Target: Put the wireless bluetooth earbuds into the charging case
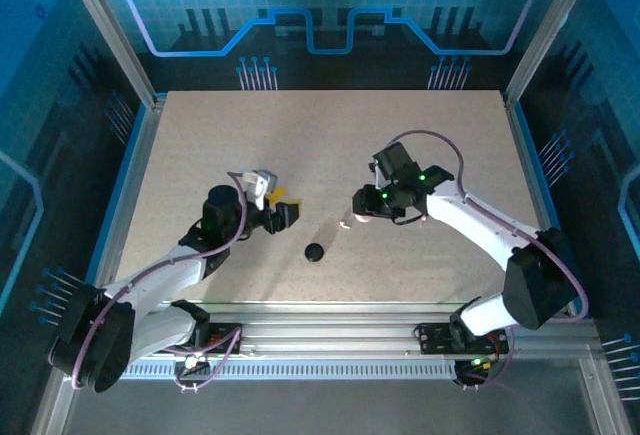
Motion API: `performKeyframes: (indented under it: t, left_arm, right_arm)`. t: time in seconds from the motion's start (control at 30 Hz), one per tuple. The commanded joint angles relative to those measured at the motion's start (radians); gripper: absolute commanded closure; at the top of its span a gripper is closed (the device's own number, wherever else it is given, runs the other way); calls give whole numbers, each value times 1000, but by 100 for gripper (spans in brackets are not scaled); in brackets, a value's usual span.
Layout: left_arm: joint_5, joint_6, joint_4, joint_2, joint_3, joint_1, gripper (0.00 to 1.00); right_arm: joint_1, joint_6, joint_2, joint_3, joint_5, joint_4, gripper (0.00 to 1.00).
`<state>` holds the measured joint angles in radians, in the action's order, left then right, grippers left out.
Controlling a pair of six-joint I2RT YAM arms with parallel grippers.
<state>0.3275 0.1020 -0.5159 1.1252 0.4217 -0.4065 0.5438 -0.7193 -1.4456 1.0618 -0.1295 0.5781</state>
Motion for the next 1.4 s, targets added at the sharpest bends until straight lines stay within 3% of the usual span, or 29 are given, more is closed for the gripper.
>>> performKeyframes:
  t: [0.0, 0.17, 0.4, 0.93, 1.27, 1.37]
  left_arm:
    - [147, -136, -180, 67, -8, -38, 38]
    - [243, -61, -480, 229, -39, -57, 41]
    - [262, 37, -763, 415, -26, -102, 45]
    - [243, 99, -884, 502, 6, -142, 42]
    - [222, 143, -885, 498, 16, -146, 47]
    - [216, 146, -885, 493, 14, -146, 53]
  right_arm:
    - [23, -260, 46, -34, -59, -189, 59]
    - [37, -365, 103, -93, -48, -306, 59]
    - [63, -423, 188, -163, 4, -397, 57]
    - [121, -401, 176, -143, 19, -449, 58]
    - [158, -401, 118, -125, 12, -495, 58]
    - [168, -397, 105, -114, 7, -495, 59]
